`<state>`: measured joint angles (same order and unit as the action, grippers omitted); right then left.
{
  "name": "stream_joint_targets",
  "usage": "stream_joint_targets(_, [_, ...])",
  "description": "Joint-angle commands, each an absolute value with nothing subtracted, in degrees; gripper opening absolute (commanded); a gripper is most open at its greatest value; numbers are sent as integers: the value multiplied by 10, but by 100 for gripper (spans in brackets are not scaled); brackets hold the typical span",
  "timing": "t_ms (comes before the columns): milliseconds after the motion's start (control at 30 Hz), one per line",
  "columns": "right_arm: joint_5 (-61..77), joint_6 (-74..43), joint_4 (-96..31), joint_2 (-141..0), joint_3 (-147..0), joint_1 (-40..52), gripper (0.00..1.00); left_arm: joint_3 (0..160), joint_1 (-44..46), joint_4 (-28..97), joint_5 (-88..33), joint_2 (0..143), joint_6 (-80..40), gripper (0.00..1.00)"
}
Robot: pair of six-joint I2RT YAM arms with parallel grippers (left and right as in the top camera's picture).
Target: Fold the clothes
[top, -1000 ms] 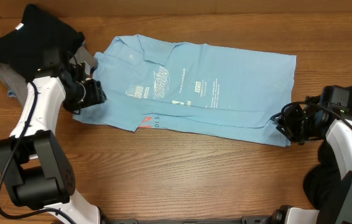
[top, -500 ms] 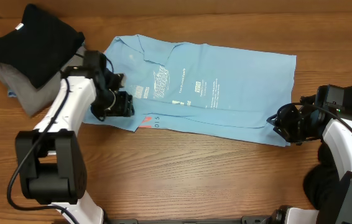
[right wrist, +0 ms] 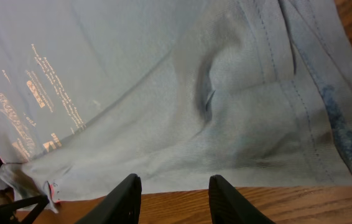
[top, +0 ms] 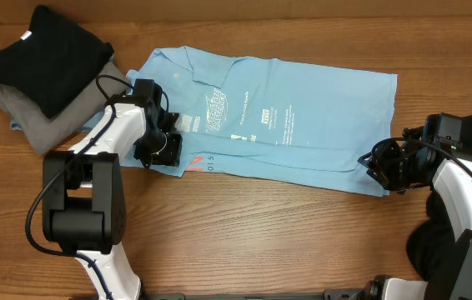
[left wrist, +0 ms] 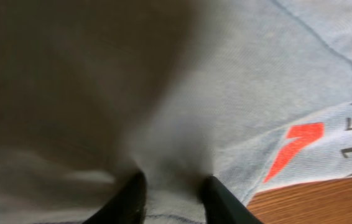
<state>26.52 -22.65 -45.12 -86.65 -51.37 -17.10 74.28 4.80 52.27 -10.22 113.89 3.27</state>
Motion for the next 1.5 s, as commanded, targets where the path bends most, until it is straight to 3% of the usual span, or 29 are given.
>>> stream_joint_targets(0, [259, -223, -449, -869, -525, -167, 39, 735, 49, 527, -101, 1169, 39, 24])
stream_joint_targets(233, [259, -223, -449, -869, -525, -167, 39, 762, 49, 554, -101, 1165, 37, 13])
stream_joint_targets(367, [259, -223, -449, -869, -525, -167, 39, 788, 49, 579, -98, 1165, 37, 22])
stream_joint_targets(467, [259, -223, -449, -869, -525, -167, 39, 801, 49, 592, -91, 1165, 37, 37])
stream_joint_targets(533, [259, -223, -450, -869, -525, -167, 39, 804, 49, 605, -91, 1165, 37, 40])
stream_joint_targets(1200, [259, -223, -452, -869, -525, -167, 39, 816, 88, 664, -103, 1165, 55, 43])
stream_joint_targets(1367, [259, -223, -452, -869, -525, -167, 39, 810, 122, 674, -43, 1165, 47, 47])
stream_joint_targets(1467, [259, -223, -452, -869, -525, -167, 39, 800, 126, 670, -16, 1165, 29, 43])
